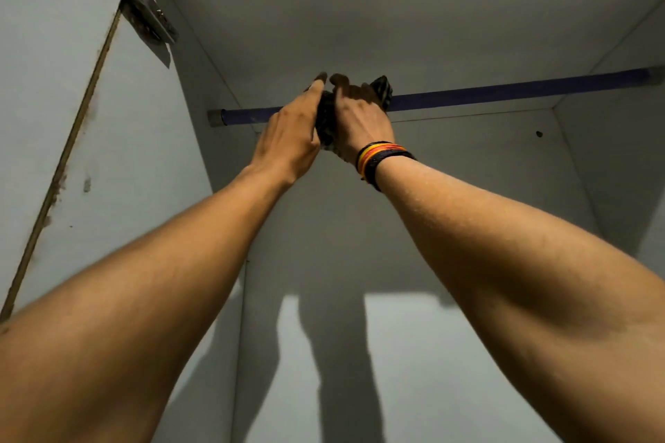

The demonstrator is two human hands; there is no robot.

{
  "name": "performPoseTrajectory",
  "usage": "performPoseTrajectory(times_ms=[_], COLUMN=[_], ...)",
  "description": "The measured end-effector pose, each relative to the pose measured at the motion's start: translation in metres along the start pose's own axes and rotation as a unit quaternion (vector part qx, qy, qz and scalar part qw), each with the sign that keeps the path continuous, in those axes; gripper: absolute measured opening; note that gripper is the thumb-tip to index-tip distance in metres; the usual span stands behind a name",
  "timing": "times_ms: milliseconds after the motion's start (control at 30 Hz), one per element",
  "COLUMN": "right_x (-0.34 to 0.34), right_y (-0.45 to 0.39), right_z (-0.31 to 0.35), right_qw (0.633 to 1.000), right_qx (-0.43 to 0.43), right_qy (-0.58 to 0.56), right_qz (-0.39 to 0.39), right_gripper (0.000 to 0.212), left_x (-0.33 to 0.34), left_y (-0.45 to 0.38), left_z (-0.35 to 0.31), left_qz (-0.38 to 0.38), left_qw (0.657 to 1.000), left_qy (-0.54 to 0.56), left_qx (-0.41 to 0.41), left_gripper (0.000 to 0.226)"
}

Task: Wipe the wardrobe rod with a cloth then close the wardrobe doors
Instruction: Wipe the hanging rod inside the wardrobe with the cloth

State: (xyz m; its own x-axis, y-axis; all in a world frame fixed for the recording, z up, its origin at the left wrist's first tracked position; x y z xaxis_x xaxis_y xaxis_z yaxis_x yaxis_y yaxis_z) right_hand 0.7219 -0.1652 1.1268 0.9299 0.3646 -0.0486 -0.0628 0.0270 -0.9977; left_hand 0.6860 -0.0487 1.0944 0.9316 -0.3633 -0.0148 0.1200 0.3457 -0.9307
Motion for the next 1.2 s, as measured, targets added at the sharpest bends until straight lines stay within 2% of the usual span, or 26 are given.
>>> performPoseTrajectory(times_ms=[100, 200, 233, 400, 500, 633, 767, 867, 1067, 1200], right_x=[-0.004, -0.007, -0.008, -0.018, -0.020, -0.022, -0.020, -0.017, -0.010, -0.008], right_y=[0.005, 0.011, 0.013, 0.012, 0.010, 0.005, 0.010, 0.010, 0.015, 0.016], right_z=[-0.021, -0.056, -0.069, -0.123, -0.127, -0.122, -0.126, -0.123, -0.118, -0.114], right_qw=[1.000, 0.996, 0.994, 0.989, 0.990, 0.991, 0.990, 0.992, 0.993, 0.993], right_qx=[-0.021, -0.060, -0.072, -0.072, -0.067, -0.060, -0.073, -0.059, -0.048, -0.038], right_qy=[-0.019, 0.040, 0.063, 0.122, 0.121, 0.115, 0.116, 0.100, 0.096, 0.096], right_qz=[-0.003, -0.050, -0.059, -0.030, -0.012, -0.009, -0.028, -0.040, -0.054, -0.056], right_gripper=[0.047, 0.067, 0.074, 0.081, 0.080, 0.079, 0.088, 0.092, 0.079, 0.079], left_x=[0.005, 0.010, 0.012, 0.024, 0.037, 0.050, 0.043, 0.025, -0.003, -0.017], left_y=[-0.006, -0.010, -0.011, -0.034, -0.047, -0.052, -0.040, -0.029, 0.000, 0.012], left_z=[-0.003, -0.006, -0.008, -0.026, -0.044, -0.045, -0.019, 0.009, 0.062, 0.083], left_qz=[0.028, 0.050, 0.056, 0.102, 0.138, 0.109, 0.082, 0.072, 0.088, 0.077], left_qw=[0.998, 0.996, 0.994, 0.966, 0.956, 0.964, 0.960, 0.957, 0.960, 0.963], left_qy=[-0.014, -0.071, -0.091, -0.236, -0.256, -0.244, -0.266, -0.280, -0.265, -0.256], left_qx=[-0.045, -0.027, -0.020, 0.005, 0.025, 0.006, 0.039, 0.031, -0.005, -0.041], left_gripper=[0.060, 0.027, 0.023, 0.037, 0.047, 0.048, 0.078, 0.068, 0.054, 0.058])
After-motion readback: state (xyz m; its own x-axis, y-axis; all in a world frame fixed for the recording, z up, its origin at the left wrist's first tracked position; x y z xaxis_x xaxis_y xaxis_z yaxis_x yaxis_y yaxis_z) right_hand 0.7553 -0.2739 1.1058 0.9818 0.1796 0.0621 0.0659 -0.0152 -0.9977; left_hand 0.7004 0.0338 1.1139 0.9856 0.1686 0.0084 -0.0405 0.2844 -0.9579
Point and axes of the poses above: each hand's wrist, its own y-axis away from the middle knuckle, its own x-axis out of the palm, z = x × y, the point moved 1 cm from there along -y, towards the middle knuckle, and after that the axes turned 12 degrees about x, right-handed, at the moved point
